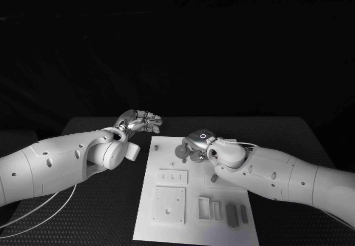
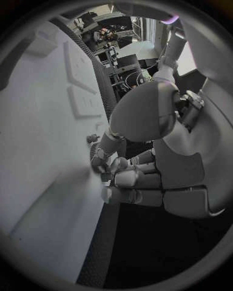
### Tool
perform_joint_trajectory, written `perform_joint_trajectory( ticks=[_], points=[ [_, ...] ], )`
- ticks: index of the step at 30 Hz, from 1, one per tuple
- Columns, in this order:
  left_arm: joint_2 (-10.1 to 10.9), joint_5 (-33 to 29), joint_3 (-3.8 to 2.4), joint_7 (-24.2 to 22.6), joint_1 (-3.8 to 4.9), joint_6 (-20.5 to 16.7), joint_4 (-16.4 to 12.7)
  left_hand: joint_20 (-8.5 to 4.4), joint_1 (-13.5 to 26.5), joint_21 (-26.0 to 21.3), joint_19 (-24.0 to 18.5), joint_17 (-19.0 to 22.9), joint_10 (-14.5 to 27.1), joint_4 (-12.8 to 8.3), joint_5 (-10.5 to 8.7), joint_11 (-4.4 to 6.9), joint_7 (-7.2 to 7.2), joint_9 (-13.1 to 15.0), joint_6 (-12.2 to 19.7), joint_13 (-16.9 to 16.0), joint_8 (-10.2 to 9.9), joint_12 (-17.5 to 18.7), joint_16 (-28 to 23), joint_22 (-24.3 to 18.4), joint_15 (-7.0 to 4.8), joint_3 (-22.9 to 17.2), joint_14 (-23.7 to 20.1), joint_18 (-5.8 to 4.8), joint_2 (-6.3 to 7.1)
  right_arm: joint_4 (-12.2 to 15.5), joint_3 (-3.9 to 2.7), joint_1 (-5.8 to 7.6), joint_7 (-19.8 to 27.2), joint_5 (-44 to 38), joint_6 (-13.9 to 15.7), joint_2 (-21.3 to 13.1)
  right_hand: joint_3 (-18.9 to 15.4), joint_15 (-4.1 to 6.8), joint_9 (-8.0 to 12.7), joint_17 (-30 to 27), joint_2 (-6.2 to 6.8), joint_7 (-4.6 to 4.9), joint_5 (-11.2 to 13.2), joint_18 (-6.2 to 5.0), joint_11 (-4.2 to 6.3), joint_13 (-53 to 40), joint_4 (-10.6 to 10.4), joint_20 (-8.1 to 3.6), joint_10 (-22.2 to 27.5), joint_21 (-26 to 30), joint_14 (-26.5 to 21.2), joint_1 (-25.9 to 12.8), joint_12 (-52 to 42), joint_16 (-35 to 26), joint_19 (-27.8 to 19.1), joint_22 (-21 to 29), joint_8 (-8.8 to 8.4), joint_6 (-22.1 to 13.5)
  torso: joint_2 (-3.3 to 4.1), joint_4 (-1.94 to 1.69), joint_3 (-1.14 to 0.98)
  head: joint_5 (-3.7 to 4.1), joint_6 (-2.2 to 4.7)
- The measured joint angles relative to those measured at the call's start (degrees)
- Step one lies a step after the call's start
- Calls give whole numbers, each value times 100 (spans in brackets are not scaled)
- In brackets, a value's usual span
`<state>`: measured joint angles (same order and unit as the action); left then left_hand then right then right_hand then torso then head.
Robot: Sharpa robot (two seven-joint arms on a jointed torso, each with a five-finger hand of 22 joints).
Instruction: Assemble the parts on the task board
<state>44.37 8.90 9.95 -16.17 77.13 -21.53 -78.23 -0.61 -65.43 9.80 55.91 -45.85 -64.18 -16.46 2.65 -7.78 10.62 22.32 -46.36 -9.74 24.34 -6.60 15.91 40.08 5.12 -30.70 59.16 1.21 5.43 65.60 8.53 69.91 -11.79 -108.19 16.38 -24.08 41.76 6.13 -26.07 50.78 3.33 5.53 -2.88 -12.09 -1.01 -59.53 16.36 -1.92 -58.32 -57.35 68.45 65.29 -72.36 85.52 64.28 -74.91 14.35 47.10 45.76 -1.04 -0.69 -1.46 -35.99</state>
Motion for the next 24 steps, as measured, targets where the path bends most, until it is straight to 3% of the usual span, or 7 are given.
perform_joint_trajectory(
  ticks=[6, 11, 16, 21, 24],
  points=[
    [1, 5, 0, 5, 0, -1, 4, 0, 0, 0, 0, -5, 0, 0, 0, 0, 0, 1, 0, 0, 0, 0, 0, 5, 0, 0, 0, 0, 0, 11, -2, 4, 22, 62, 5, -16, 0, 0, 7, 5, 21, -1, 0, -7, 4, -7, 0, 0, 4, -25, -1, -21, -22, 0, -1, 0, -1, -1, 0, 2, -2, -7, 0],
    [15, 7, 0, 10, 0, 0, 4, 0, 0, 0, 0, -12, 21, 0, 0, -21, 21, 5, 21, 1, -22, 27, 0, 5, 0, 0, 0, 0, 0, 43, 1, 7, 50, 114, 36, -64, 39, 20, 5, 11, -40, -31, 0, -36, 38, -14, -8, 1, 38, -25, -37, -83, -40, 1, -2, 0, 0, -31, 0, 2, -3, -2, 32],
    [31, 9, 0, 10, 0, 0, 9, 0, 0, -6, 0, -12, 21, 0, 0, -21, 21, 5, 21, 1, -22, 27, 0, 5, 0, 0, 0, 0, 0, 244, 5, 44, 147, 242, 438, -315, 62, 59, -27, 178, 63, -40, 0, -67, 40, -13, 16, -33, 41, -101, 71, -165, -90, 73, 35, 0, 44, -40, -2, 10, -4, 17, 73],
    [77, 11, 0, -3, 1, 0, 41, 13, 3, -22, 13, -28, -33, 18, 0, -13, 21, 28, 21, -25, -22, 27, -22, 7, 0, 18, 0, -1, -3, 503, -110, 173, 536, 698, 1012, -718, 97, 16, -47, 129, 294, -40, 0, -66, 41, 25, -19, -73, 41, -101, 166, -139, -101, 73, 114, 0, 82, -40, -8, 25, -7, 44, 144],
    [91, 17, 0, -14, 1, 0, 70, 21, 28, -22, 21, -37, -143, 18, 0, 40, 1, 34, 1, -57, -22, -18, -22, 13, 21, 18, 21, 0, -28, 632, -165, 263, 982, 1112, 1172, -1022, 112, -46, -48, -3, 383, -39, 0, -67, 41, 43, -36, -73, 41, -101, 104, -183, -101, 43, 114, 0, 82, -40, -15, 38, -10, 55, 187]
  ],
)
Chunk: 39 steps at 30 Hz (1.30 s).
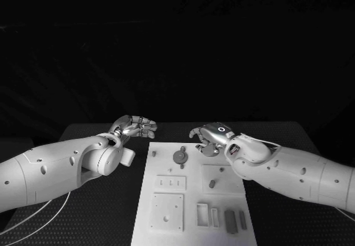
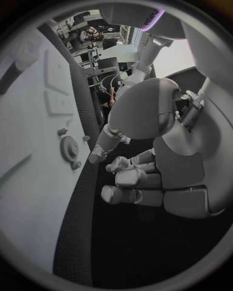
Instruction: Assemble the parts on the task board
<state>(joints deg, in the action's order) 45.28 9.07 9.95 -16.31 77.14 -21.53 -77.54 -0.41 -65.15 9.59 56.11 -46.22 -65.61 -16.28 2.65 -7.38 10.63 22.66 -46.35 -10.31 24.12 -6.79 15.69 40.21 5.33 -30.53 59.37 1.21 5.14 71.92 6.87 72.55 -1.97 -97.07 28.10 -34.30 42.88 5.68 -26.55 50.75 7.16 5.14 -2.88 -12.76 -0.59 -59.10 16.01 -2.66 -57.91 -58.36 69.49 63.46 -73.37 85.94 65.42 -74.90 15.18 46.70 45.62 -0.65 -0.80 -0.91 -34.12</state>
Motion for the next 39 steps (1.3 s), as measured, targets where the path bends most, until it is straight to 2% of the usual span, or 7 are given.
perform_joint_trajectory(
  ticks=[5, 8, 14, 20, 28, 33, 39],
  points=[
    [7, 9, 1, -25, 0, 0, 79, 0, 1, 0, 0, -8, -5, 0, 0, 5, -31, 15, -31, -7, 0, 0, 0, 0, 0, 0, 0, 0, -1, 187, -53, 34, 723, 771, 36, -542, -53, -39, -24, -35, 103, 0, 0, 1, 0, 17, -111, 0, 0, 0, -39, -43, 0, -24, 0, 0, 70, 0, -28, 48, -13, 7, 51],
    [4, 14, 1, -46, 0, 0, 141, 0, 1, 0, 0, -12, -32, 0, 0, 14, -35, 23, -35, -15, 0, 0, 0, 5, -21, 0, 21, 0, -1, 271, -66, 34, 1044, 1172, -9, -897, -267, -101, -38, -35, 160, 1, 0, 0, 0, 17, -89, 23, 0, 0, -58, -101, 0, -37, -22, -2, 96, -1, -55, 95, -25, 10, 73],
    [-7, 21, 6, -79, -7, 1, 223, -21, 1, 0, 21, -20, -63, 0, 0, 23, -52, 26, -52, -19, 0, 0, 0, 11, -21, 0, 21, -4, -1, 317, -65, 26, 1376, 1618, -176, -1285, -471, -142, -52, -35, 189, 3, 0, 0, 1, 24, -44, 41, 1, 24, -99, -153, 1, -37, -84, -5, 130, -3, -105, 172, -60, 2, 109],
    [-51, 25, 7, -98, -29, 1, 214, -21, 7, 0, 21, -20, -63, 0, 0, 23, -51, 28, -52, -19, 0, 0, -22, 10, -20, 0, 21, -5, -7, 174, -60, -171, 1487, 1780, -378, -1553, -629, -173, -59, -35, 211, 11, 0, 0, 2, 24, -22, 72, 2, 24, -131, -171, 1, -37, -118, -4, 130, -11, -154, 243, -105, -21, 129],
    [-84, 29, 7, -113, -65, 10, 211, -21, 24, -23, 21, -27, -63, 0, 0, 23, -51, 27, -52, -19, 0, 0, -22, 10, -20, 0, 20, -6, -25, -200, -63, -412, 1488, 1840, -591, -1450, -715, -207, -49, -34, 289, 75, 0, -12, 8, 31, -76, 97, 10, 56, -165, -247, 1, -58, -153, -4, 130, -75, -187, 288, -155, -7, 80],
    [-95, 30, 7, -116, -85, 16, 214, -21, 25, -23, 21, -33, -63, 0, 0, 23, -51, 27, -52, -18, 0, 0, -44, 9, -20, 32, 20, -6, -25, -485, -57, -562, 1488, 1891, -666, -1273, -779, -234, -13, -30, 327, 149, 0, -16, -15, 37, -108, 103, 77, 79, -193, -222, 1, -58, -167, -3, 60, -150, -190, 285, -173, 32, 45],
    [-99, 30, 8, -116, -97, 24, 217, -21, 24, -23, 21, -37, -41, 0, 0, 1, -51, 27, -52, -18, 0, 24, -44, 9, -21, 32, 20, -7, -24, -637, -57, -630, 1488, 1965, -650, -1127, -874, -253, 19, -21, 380, 242, 0, -16, -74, 36, -203, 124, 152, 79, -211, -275, 1, -58, -188, -3, -1, -242, -188, 268, -184, 68, 15]
  ],
)
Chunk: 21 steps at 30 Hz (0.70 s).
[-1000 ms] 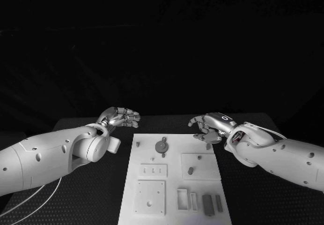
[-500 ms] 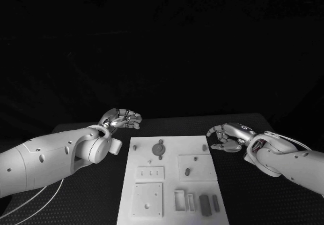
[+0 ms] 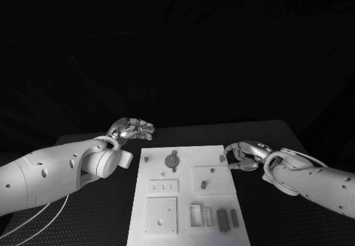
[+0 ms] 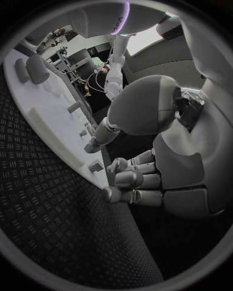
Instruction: Assemble the parts on the task board
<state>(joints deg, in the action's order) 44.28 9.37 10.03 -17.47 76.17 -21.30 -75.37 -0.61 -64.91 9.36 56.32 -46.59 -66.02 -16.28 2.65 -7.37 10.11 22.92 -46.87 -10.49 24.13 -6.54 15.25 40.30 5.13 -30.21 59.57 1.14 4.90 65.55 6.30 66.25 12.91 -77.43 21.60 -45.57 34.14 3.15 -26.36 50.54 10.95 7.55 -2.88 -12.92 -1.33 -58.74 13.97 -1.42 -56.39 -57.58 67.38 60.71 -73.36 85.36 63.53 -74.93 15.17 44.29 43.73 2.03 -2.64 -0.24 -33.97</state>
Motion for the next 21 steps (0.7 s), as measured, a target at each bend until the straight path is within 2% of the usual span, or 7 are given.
perform_joint_trajectory(
  ticks=[4, 17, 21],
  points=[
    [-2, 0, 0, 0, -1, 7, 1, 0, 0, 0, 0, -2, 0, 0, 0, 0, 0, 0, 0, 0, 0, 0, 0, 0, 0, 0, 0, 0, 0, -53, -1, -14, -16, 38, 55, 102, -69, -25, 8, 5, -17, 24, 0, 0, -31, 3, -69, 9, 34, 0, -24, -62, -28, 0, -9, 0, 0, -24, 7, -10, -7, 12, -12],
    [0, -2, 0, 5, -2, 21, -2, 0, 23, 0, 0, -7, 21, 0, 0, -20, 21, -1, 21, 1, 0, 0, 0, 4, 0, 0, 0, 0, -23, -176, -3, -17, -109, 84, 172, 208, -101, -44, 8, 10, -56, 25, 0, 0, -22, 11, -102, 11, 44, 0, -4, -99, -51, 0, -11, 1, 0, -26, 13, -16, -7, 1, -53],
    [5, -2, 0, 8, -2, 23, -7, 0, 23, -22, 0, -6, 20, 0, 0, -20, 21, -1, 21, 1, 0, 0, 0, 4, 0, 0, 0, -1, -23, -279, -3, -17, -129, 87, 168, 295, -101, -44, 8, 16, -162, 26, 0, 0, -28, 18, -102, 20, 50, 0, -4, -54, -67, 5, -19, 1, 0, -26, 14, -16, -7, -2, -70]
  ],
)
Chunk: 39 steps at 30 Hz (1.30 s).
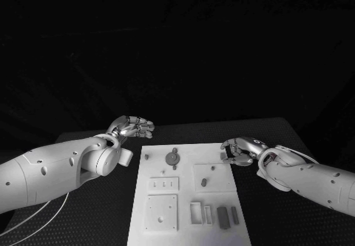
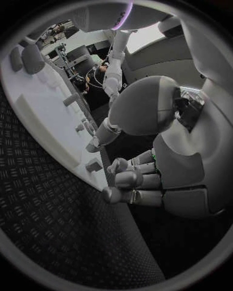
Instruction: Assemble the parts on the task board
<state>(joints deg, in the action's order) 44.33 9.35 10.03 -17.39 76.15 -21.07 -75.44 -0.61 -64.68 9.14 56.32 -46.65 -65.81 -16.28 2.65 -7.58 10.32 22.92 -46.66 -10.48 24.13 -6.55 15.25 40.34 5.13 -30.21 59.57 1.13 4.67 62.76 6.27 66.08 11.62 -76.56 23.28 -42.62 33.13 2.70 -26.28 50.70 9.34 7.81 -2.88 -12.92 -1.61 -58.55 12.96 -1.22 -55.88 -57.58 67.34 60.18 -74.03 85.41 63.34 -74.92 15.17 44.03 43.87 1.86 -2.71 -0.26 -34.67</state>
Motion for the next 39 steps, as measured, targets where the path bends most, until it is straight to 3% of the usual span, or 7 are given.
perform_joint_trajectory(
  ticks=[6, 11, 14, 23, 39],
  points=[
    [2, -1, 0, 2, 0, 4, -22, 0, 0, 0, 0, 0, 0, 0, 0, 0, 0, 0, 0, 0, 0, 0, -22, -1, 0, 0, 0, 0, 0, -134, 0, 0, -13, 0, -8, 101, -49, 0, -21, 0, -214, -64, 0, 0, 1, 14, 49, 0, 1, 0, 0, 92, -10, 19, 0, 0, 47, 64, 1, 0, -3, -1, -21],
    [7, -1, 0, 4, 1, 5, -31, 0, 0, 0, 0, 1, 0, 8, 0, 0, 0, -1, 0, 1, 0, 22, -22, -1, 0, 8, 0, -1, 0, -168, 1, -2, -31, -7, -11, 141, -93, 2, -38, -1, -305, -84, 0, -1, 1, 28, 97, -15, 1, 0, 1, 110, -45, 44, 16, 0, 122, 84, 1, 2, -7, 5, -14],
    [11, -1, 0, 5, 1, 5, -33, 0, 24, 0, 0, -6, 0, 23, 0, 0, 0, -1, 0, 1, -34, 22, -22, -1, 0, 23, 0, 0, -21, -166, 1, -2, -42, -15, -12, 147, -108, 51, -74, -1, -418, -85, 0, 0, 0, 48, 160, -23, 0, 0, 50, 129, -46, 44, 25, 0, 216, 85, -1, 6, -7, -9, -12],
    [12, -2, 0, 10, 1, 6, -41, 0, 45, 0, 0, -5, 0, 23, 0, 0, 0, -1, 0, 1, -34, 22, -22, -2, 0, 23, 0, -1, 1, -182, 7, -18, -58, -97, -31, 190, -118, 158, -145, -1, -468, -85, 0, 0, 1, 83, 247, -41, 0, -23, 76, 121, -50, 44, 46, 1, 330, 85, -3, 13, -9, -8, -38],
    [17, -2, 0, 15, 1, 7, -44, 0, 45, 0, 0, -9, 0, 23, 0, 1, 0, -1, 0, 2, -34, 22, -22, 3, 0, 23, 0, -2, 1, -234, 21, -64, -82, -213, -65, 257, -133, 189, -190, -3, -476, -85, 0, 0, 1, 97, 262, -53, 0, -23, 106, 113, -50, 44, 33, 1, 380, 85, -7, 15, -7, 0, -77]
  ],
)
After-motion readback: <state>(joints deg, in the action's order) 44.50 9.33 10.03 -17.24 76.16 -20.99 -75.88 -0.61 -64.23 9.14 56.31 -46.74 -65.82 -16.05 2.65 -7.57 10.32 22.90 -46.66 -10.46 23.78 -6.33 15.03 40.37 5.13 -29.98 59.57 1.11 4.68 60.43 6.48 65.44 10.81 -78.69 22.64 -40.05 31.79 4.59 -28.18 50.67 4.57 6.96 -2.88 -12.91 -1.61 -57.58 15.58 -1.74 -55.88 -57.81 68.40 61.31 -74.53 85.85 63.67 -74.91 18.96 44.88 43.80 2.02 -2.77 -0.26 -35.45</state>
